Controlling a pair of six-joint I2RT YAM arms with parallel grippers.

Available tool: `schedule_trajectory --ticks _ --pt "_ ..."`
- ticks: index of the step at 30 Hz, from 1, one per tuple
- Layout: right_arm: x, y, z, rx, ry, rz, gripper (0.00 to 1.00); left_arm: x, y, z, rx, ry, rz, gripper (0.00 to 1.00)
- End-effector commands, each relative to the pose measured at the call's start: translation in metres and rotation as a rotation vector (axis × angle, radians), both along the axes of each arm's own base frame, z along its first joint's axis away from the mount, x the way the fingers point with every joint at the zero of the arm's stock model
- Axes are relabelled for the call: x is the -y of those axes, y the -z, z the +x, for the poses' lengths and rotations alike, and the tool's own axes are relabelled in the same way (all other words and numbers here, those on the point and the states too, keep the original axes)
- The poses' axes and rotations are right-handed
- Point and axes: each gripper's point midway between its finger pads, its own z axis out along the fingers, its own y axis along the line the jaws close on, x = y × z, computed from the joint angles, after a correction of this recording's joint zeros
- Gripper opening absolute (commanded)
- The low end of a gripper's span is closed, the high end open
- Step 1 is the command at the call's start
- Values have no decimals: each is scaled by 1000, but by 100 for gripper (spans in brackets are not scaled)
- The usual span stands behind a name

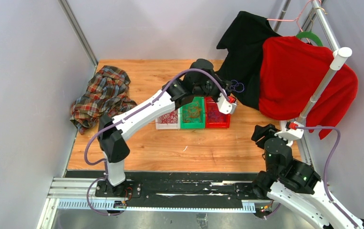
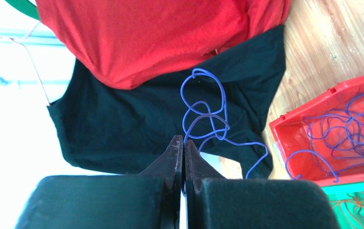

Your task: Untangle the cables

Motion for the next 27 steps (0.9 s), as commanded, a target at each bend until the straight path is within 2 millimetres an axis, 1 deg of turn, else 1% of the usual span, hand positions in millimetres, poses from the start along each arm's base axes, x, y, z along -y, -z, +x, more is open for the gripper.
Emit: schedule_trajectory --ticks 1,3,6,7,10,14,16,19,22,27 --pt "8 0 0 3 54 1 53 10 25 22 -52 -52 -30 1" --pt "8 1 1 1 54 -1 53 15 36 28 -77 -63 -36 1" --pt "8 2 1 -4 58 -5 53 21 43 36 -106 -81 -53 0" --pt "8 3 1 -4 59 -6 53 23 45 39 -117 -90 -61 1" --pt "9 3 1 -3 63 -8 53 23 60 45 -156 -111 -52 1" --pt "9 4 1 -5 66 -14 53 14 97 53 -190 -151 4 1" --pt "10 4 1 -5 66 -15 53 5 121 56 -220 -176 51 0" --pt "9 5 2 -10 66 -21 53 -11 159 53 -262 -212 142 1" --pt "6 9 3 -23 62 -28 53 -22 188 48 -310 -235 221 1" --pt "0 20 6 -51 57 -38 53 -24 210 47 -379 -267 245 0"
